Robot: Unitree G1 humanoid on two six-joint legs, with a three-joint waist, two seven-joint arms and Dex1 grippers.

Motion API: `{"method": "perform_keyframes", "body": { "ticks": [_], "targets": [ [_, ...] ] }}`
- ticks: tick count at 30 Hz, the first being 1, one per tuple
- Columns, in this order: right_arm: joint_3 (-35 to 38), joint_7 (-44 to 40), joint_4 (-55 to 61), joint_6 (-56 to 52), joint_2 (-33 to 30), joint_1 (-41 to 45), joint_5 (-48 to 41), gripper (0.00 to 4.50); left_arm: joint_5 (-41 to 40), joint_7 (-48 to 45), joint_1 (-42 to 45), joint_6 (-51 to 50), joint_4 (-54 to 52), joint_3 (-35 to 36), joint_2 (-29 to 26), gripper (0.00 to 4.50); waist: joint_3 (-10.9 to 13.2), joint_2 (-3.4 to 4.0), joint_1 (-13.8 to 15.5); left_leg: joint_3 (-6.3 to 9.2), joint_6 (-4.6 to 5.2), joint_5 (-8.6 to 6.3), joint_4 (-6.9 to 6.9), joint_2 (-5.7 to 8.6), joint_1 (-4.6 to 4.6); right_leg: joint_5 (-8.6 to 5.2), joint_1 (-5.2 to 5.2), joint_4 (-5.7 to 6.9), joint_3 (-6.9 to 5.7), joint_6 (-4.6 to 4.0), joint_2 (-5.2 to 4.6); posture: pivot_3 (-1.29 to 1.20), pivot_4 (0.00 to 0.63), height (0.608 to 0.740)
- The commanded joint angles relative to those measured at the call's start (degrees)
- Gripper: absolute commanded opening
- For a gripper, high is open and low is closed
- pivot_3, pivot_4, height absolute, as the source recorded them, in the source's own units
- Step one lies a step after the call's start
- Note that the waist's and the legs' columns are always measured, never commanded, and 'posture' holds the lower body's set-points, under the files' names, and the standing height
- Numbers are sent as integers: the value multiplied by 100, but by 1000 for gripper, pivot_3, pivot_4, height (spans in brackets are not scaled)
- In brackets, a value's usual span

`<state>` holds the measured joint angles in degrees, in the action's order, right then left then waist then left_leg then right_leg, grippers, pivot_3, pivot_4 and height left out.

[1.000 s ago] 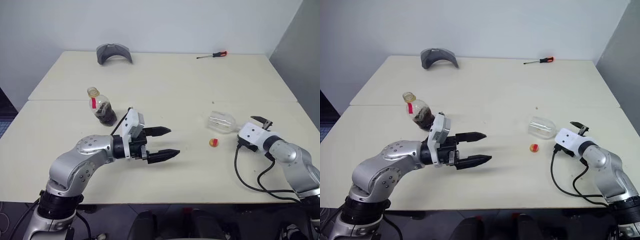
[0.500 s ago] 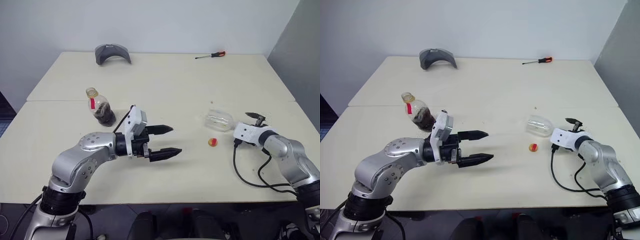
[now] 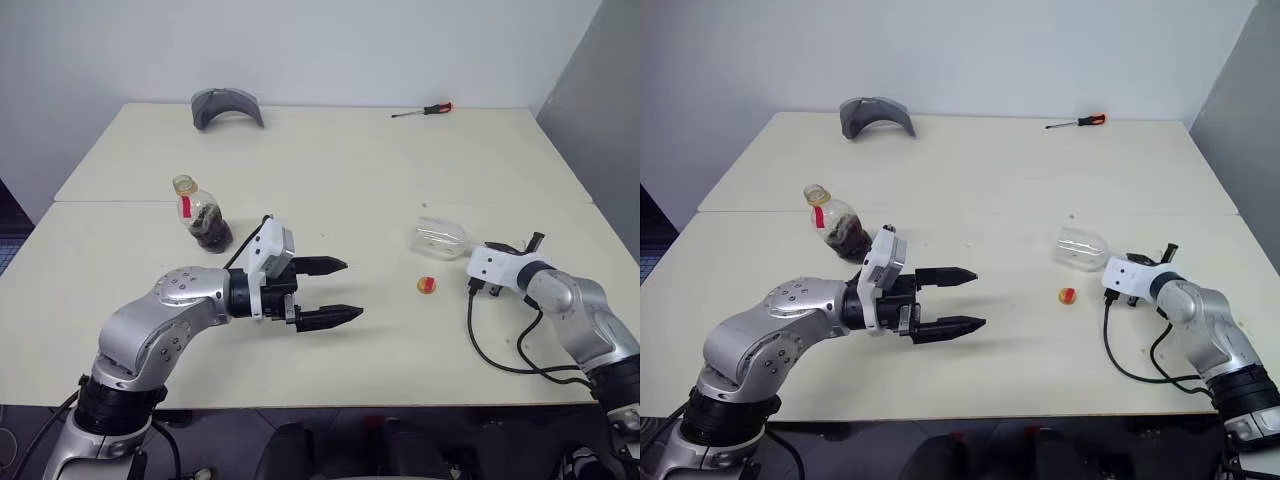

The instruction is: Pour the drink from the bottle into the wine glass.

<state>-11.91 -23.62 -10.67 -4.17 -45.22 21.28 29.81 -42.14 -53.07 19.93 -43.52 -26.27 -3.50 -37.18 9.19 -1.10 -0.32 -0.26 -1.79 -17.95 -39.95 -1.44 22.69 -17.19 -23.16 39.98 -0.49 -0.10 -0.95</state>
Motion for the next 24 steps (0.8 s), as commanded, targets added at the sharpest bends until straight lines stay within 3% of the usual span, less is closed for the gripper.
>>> {"method": "perform_keyframes", "body": {
  "ticks": [1,6,12,19,24],
  "targets": [
    [59,113,80,156,196,268,-52,190,-357,178,-86,-195,-313,240,17,4500,0,0,-16,0,0,0,0,-1,0,0,0,1,0,0,0,0,150,740],
    [300,142,340,229,1169,713,-828,190,-813,702,-659,-552,-711,715,-58,4500,1,2,-139,3,-1,0,2,-10,0,0,-2,2,0,-1,7,0,150,740],
    [726,68,312,-513,2804,1425,-2261,190,-1284,1771,-1779,-765,-1443,1498,82,4500,4,8,-140,7,-1,0,5,-10,2,0,-7,4,-2,-2,4,0,150,740],
    [807,20,-402,-1132,4367,2207,-3316,190,-1692,3429,-3195,-605,-2556,2033,736,4500,2,5,-101,10,1,-1,2,0,3,1,-3,3,-7,-2,-10,0,150,740],
    [525,-124,-1498,-497,5136,2348,-3402,190,-1667,4152,-3989,-280,-3086,2386,931,4500,-1,3,-119,10,2,-1,8,-1,-1,1,-4,3,-9,-3,-10,0,150,740]
  ]
}}
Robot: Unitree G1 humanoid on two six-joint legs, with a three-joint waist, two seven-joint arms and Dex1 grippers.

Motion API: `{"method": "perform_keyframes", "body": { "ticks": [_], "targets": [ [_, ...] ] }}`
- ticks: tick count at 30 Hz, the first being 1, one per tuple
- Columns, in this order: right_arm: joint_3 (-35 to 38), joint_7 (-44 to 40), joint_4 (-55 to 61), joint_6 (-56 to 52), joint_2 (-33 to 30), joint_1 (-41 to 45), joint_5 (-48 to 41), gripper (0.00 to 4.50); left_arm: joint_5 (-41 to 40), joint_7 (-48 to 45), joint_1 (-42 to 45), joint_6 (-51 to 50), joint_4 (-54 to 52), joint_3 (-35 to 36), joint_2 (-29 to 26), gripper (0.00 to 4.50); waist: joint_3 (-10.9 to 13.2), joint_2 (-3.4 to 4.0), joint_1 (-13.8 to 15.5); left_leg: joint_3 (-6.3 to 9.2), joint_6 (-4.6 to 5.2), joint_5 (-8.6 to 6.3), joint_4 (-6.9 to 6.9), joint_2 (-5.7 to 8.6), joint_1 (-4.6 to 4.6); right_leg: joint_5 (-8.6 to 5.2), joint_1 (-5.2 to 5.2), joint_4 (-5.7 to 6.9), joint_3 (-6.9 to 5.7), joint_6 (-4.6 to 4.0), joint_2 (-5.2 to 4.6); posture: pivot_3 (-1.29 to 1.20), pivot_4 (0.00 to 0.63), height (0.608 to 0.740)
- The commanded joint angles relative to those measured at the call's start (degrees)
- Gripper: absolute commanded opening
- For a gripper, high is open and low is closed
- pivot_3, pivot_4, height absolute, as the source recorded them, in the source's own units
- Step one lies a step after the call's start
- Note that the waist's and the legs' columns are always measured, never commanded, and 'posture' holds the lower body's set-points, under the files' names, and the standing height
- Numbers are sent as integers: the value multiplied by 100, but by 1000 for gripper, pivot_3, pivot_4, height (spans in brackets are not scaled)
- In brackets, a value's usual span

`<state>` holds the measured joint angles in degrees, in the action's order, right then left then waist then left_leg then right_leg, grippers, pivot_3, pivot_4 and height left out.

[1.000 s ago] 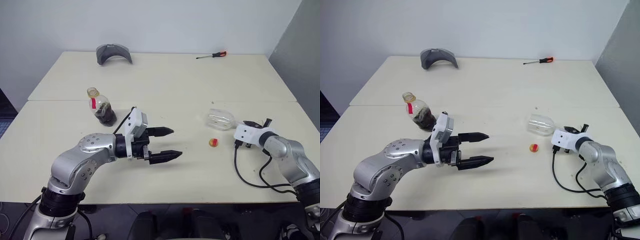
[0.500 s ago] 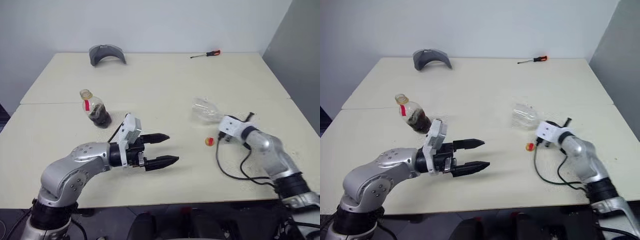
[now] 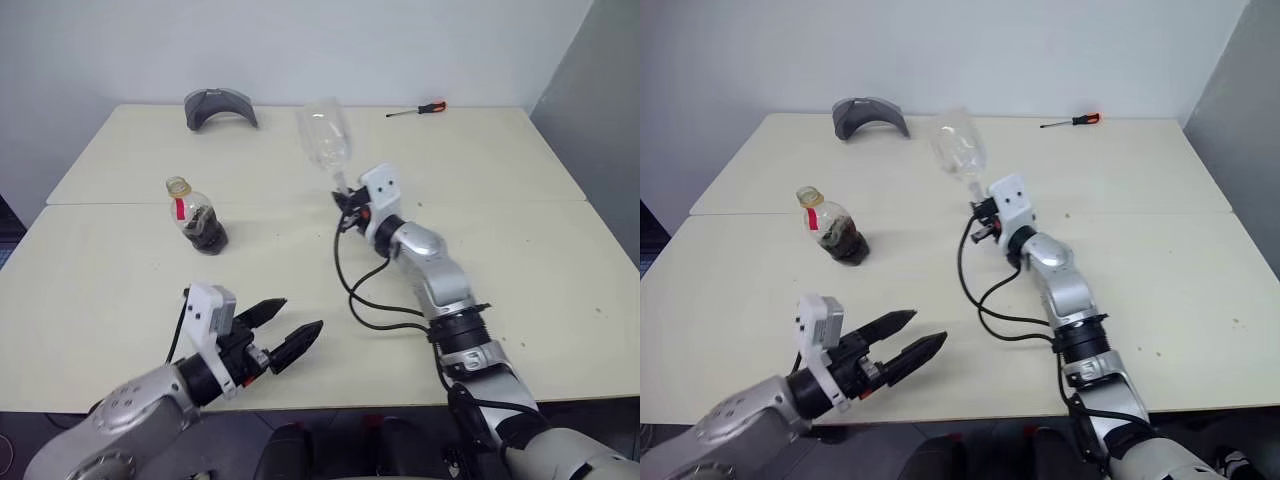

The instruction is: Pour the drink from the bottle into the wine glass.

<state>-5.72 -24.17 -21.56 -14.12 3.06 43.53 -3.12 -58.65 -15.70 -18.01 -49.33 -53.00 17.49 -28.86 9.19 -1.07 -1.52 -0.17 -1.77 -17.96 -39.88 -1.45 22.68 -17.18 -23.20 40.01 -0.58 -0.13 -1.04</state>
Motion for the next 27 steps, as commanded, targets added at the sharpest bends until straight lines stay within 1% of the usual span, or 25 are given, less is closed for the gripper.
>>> {"method": "perform_keyframes", "body": {
  "ticks": [1,6,9,12,16,20,27],
  "targets": [
    [-99,-45,-611,660,434,157,-126,190,34,545,-302,365,-486,325,140,4500,0,-1,-1,0,1,0,-1,0,-1,0,1,1,0,0,0,0,150,740],
    [-94,184,-1632,1443,822,373,-113,190,215,1095,-673,719,-697,242,293,4500,-1,-1,21,1,7,-4,-1,4,1,0,2,-3,-1,0,-2,0,150,740],
    [-106,297,-2106,1746,931,474,-126,190,184,1245,-680,900,-700,90,191,4500,0,-1,12,0,1,0,0,3,-1,0,3,-2,-1,-1,0,0,150,740],
    [-175,247,-2293,1771,958,498,-137,190,171,1333,-656,960,-700,40,107,4500,-1,0,-13,-2,0,0,2,1,-3,-1,2,-1,1,-1,1,0,150,740],
    [-308,203,-2131,1567,782,400,-42,190,113,1378,-465,954,-607,-2,-17,4500,-1,0,-13,-2,0,0,2,1,-4,-1,2,-1,1,-1,2,0,150,740],
    [-433,28,-1465,1175,525,23,-27,190,44,1436,-254,913,-576,-175,-112,4500,-1,0,-13,-2,-1,0,3,0,-1,-1,1,-2,1,-1,2,0,150,740],
    [-703,-263,272,-46,-162,-858,25,190,-44,1481,-97,908,-491,-217,-254,4500,-2,-2,31,1,9,-5,2,3,0,-1,4,-4,0,-1,-1,0,150,740]
  ]
}}
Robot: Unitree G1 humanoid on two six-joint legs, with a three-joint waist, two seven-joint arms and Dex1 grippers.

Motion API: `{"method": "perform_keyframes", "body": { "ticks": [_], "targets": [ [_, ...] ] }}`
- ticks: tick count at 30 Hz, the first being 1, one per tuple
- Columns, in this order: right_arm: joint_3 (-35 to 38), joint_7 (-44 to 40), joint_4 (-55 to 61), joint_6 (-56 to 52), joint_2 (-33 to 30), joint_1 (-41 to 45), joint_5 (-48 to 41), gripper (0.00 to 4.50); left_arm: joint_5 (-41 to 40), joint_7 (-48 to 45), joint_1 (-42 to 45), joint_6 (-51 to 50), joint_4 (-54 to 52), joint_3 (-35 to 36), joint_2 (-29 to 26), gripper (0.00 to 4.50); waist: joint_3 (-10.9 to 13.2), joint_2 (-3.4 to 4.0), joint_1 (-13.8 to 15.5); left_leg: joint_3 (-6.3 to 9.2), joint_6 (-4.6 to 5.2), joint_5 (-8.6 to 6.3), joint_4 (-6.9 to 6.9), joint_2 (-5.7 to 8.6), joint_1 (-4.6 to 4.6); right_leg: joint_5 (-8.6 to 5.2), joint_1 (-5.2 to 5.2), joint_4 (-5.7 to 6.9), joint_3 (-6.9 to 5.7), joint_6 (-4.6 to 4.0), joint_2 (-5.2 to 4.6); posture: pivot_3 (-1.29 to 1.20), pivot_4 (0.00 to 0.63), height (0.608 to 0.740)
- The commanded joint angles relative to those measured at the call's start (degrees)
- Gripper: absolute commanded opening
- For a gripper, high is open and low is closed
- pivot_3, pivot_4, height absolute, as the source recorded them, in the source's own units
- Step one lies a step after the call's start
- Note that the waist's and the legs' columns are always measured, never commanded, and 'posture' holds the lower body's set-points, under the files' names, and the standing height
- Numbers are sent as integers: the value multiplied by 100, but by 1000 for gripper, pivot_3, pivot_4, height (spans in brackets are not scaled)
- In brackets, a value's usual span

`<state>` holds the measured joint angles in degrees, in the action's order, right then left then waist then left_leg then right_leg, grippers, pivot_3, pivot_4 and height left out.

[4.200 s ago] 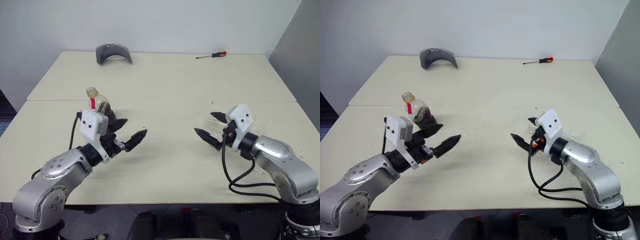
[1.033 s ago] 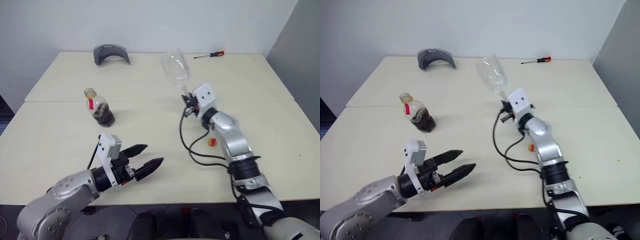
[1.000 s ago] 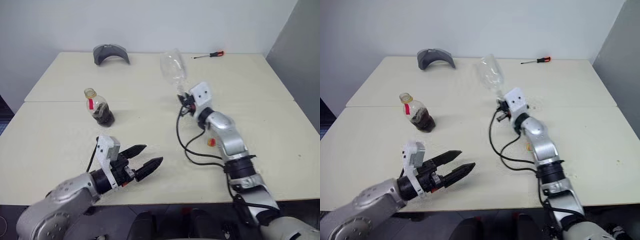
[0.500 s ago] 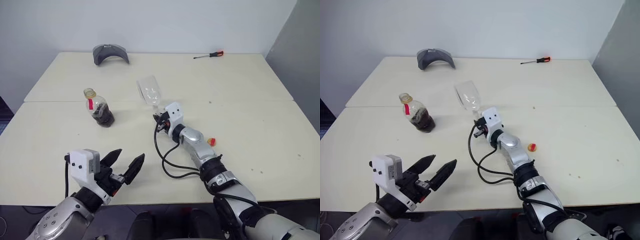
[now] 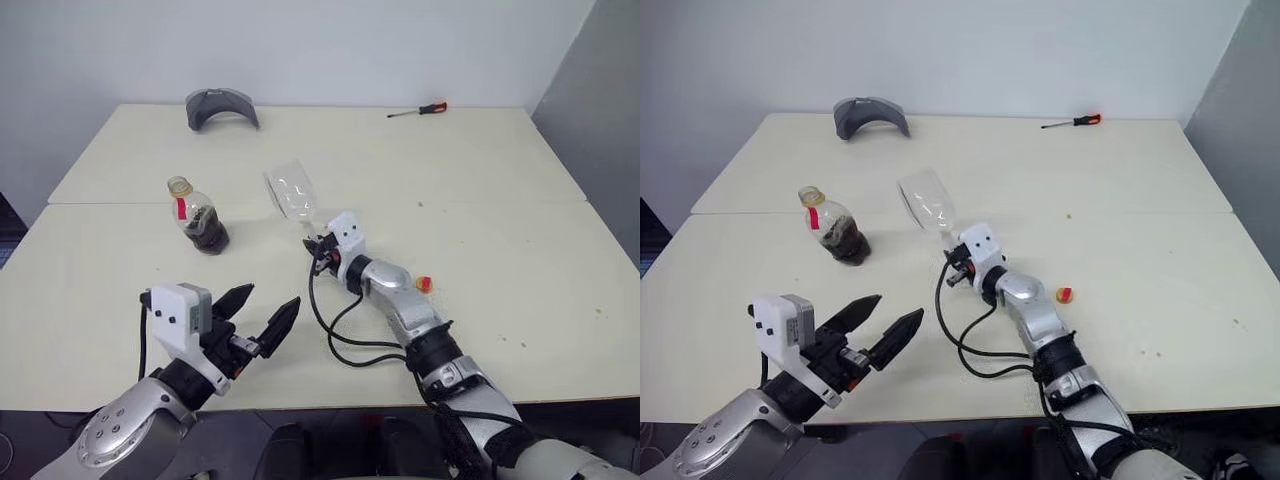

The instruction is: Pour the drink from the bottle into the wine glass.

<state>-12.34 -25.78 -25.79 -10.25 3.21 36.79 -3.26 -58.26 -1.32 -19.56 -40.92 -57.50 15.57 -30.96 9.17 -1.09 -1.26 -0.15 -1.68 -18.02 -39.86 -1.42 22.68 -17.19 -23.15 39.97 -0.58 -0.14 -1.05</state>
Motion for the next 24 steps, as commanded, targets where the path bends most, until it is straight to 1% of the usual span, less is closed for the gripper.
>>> {"method": "perform_keyframes", "body": {
  "ticks": [1,6,9,11,16,20,24],
  "targets": [
    [-59,-106,896,-577,-243,-248,30,190,-91,53,66,72,-38,-45,-50,4500,0,0,4,0,3,-1,0,0,0,0,0,0,0,0,0,0,150,740],
    [-61,-90,1513,-1101,-470,-371,-24,190,-86,96,142,86,-13,-141,-64,4500,1,1,-8,0,2,-1,2,0,-2,0,-1,1,0,0,2,0,150,740],
    [-95,-128,1568,-1175,-532,-344,-15,190,-67,76,157,96,14,-164,-66,4500,1,1,-16,0,3,-2,2,-1,-2,0,-1,1,0,0,3,0,150,740],
    [1,-64,1441,-1049,-460,-204,-60,190,-53,73,170,106,25,-171,-68,4500,1,1,-16,0,3,-2,3,-1,-2,0,-1,1,-1,0,4,0,150,740],
    [397,362,557,-49,38,498,-176,190,-49,54,260,138,120,-42,-121,4500,3,3,-33,-1,3,-2,3,-2,-1,0,-4,1,1,0,8,0,150,740],
    [657,673,-935,1174,451,1128,-123,190,4,-186,228,222,324,112,-200,4500,3,3,-52,-2,-9,5,6,-5,-4,-1,-6,1,1,-1,10,0,150,740],
    [820,1127,-2263,2149,713,1419,-3,190,20,-305,154,266,343,186,-240,4500,2,2,-18,-3,-10,6,9,-1,-3,-1,-2,-6,0,-1,5,0,150,740]
  ]
}}
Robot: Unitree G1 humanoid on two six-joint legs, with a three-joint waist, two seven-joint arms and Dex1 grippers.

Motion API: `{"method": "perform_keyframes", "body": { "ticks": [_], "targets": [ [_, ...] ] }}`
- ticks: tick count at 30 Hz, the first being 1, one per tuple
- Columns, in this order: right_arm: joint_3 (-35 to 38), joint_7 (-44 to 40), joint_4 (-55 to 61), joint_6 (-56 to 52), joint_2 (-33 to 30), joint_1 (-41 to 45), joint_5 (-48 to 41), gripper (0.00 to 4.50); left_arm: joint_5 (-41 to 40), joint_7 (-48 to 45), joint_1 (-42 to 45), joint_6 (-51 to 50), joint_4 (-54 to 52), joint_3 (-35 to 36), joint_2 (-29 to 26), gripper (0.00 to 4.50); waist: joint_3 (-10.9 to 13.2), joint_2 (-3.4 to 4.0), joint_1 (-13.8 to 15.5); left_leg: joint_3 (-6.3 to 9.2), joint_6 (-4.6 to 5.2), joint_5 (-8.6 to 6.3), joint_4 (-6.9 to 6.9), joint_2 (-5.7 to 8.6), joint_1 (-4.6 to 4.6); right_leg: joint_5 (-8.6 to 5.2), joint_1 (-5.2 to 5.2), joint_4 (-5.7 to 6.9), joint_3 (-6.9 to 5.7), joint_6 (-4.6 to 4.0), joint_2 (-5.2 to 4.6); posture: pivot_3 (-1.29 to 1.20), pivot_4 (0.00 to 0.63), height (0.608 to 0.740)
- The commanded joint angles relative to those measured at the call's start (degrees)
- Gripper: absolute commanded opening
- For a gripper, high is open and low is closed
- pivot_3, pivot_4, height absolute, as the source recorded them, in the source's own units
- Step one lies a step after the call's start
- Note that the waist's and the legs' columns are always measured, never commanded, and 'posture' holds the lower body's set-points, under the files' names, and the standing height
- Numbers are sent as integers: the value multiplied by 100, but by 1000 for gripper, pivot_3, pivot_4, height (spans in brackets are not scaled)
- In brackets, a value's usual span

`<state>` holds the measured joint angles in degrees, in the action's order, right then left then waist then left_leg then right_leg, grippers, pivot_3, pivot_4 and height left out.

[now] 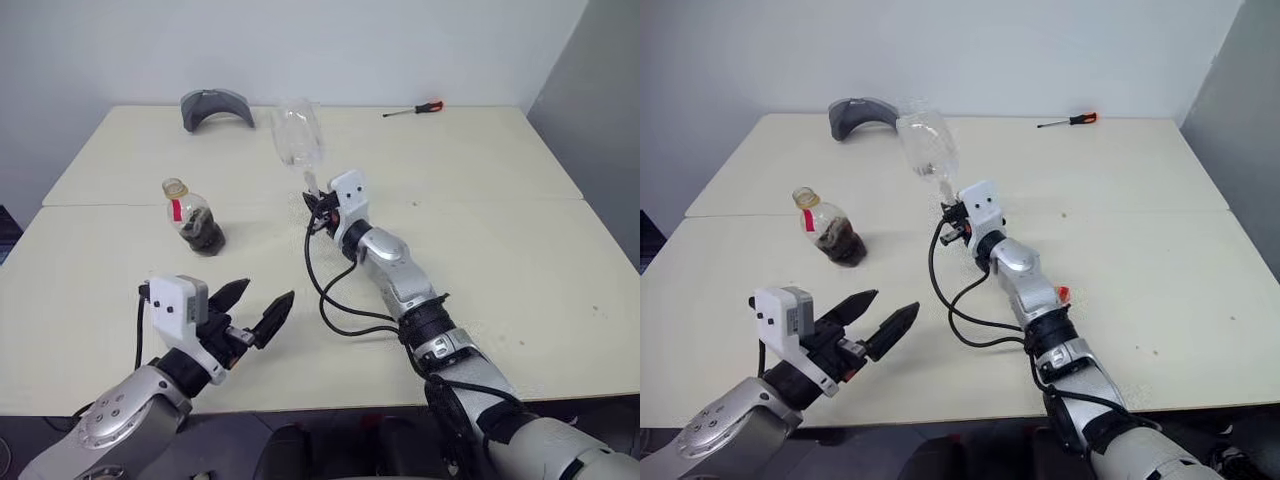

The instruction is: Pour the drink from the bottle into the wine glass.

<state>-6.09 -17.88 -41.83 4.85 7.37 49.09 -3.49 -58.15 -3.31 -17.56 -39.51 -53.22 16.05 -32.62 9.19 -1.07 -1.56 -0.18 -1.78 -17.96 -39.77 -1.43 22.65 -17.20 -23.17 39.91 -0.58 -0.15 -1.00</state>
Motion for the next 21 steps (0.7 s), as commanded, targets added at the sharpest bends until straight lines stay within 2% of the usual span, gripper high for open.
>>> {"method": "perform_keyframes", "body": {
  "ticks": [1,4,10,16,21],
  "targets": [
    [251,428,-875,760,349,232,-21,190,2,-120,-60,133,-91,159,-84,4500,1,0,14,-2,0,0,-3,2,2,0,1,0,1,0,-3,0,150,740],
    [278,591,-1415,1037,444,315,-8,190,-4,-166,-108,157,-89,205,-107,4500,3,3,0,-4,-1,0,-6,3,4,0,-2,3,3,0,-6,0,150,740],
    [-117,834,-1996,685,392,129,497,190,17,-299,-143,178,-42,298,-158,4500,-9,0,-23,-5,-1,1,3,-3,-14,-2,6,7,3,-3,-1,0,150,740],
    [-156,591,-1400,271,123,-290,499,190,-5,-364,-124,164,-23,348,-193,4500,-19,0,-21,-4,0,0,8,-3,-31,-3,23,6,2,-6,-1,0,150,740],
    [-173,344,-313,-425,-196,-864,480,190,60,-475,-158,188,30,327,-179,4500,-23,-1,-9,-2,1,-1,11,-3,-31,-4,28,1,2,-6,-2,0,150,740]
  ]
}}
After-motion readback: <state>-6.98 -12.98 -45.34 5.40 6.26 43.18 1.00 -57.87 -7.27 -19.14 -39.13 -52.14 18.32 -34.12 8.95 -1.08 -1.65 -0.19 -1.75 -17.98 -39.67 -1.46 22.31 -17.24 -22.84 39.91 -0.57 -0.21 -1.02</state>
